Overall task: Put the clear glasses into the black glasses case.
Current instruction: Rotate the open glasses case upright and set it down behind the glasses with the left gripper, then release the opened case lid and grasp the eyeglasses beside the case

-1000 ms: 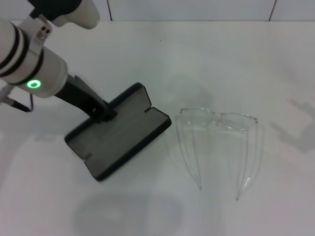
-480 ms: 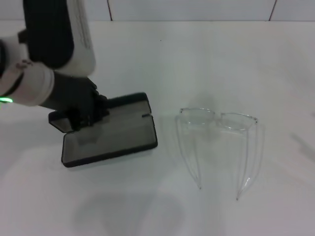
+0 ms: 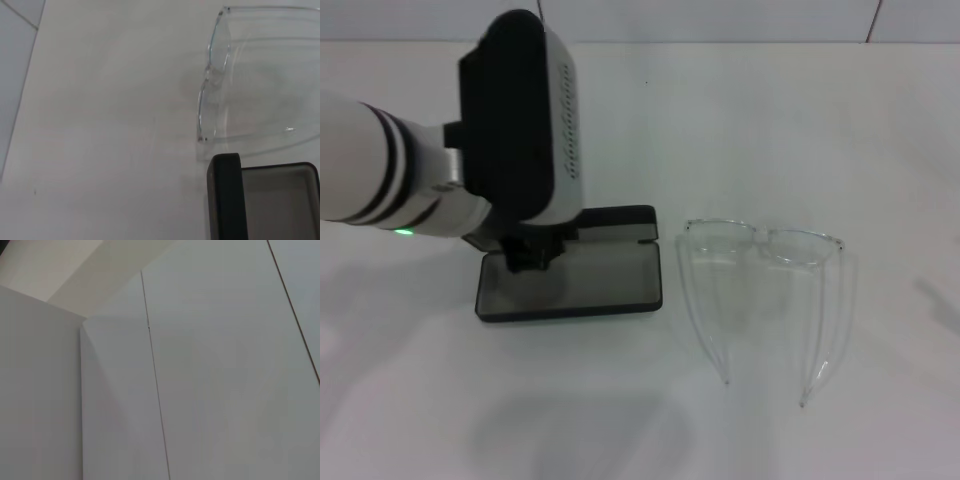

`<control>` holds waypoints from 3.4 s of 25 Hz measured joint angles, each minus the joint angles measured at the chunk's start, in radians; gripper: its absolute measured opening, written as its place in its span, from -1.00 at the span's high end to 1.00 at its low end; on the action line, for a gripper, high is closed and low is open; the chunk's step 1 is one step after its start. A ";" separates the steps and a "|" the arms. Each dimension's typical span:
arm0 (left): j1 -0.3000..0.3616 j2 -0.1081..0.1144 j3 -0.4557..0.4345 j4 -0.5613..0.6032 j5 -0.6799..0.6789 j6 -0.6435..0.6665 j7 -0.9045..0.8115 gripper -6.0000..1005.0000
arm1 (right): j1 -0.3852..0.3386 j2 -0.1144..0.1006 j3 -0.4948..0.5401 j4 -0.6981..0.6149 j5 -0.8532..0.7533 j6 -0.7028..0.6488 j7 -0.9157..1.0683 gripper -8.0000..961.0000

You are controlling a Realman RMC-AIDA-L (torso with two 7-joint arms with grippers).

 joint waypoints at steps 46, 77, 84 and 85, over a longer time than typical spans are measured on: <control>-0.091 -0.007 0.260 -0.265 -0.019 -0.425 -0.116 0.41 | -0.038 0.003 0.002 0.001 0.000 -0.003 -0.008 -0.69; 0.104 0.002 -0.254 -0.286 -1.291 -0.071 0.268 0.20 | 0.260 0.018 -0.473 -0.618 -0.532 0.390 0.652 -0.66; 0.050 0.004 -0.522 -0.664 -1.461 0.229 0.386 0.49 | 0.398 -0.002 -0.672 -0.778 -0.759 0.379 0.938 -0.66; 0.044 0.005 -0.543 -0.700 -1.465 0.249 0.400 0.51 | 0.420 -0.001 -0.677 -0.778 -0.790 0.378 0.952 -0.66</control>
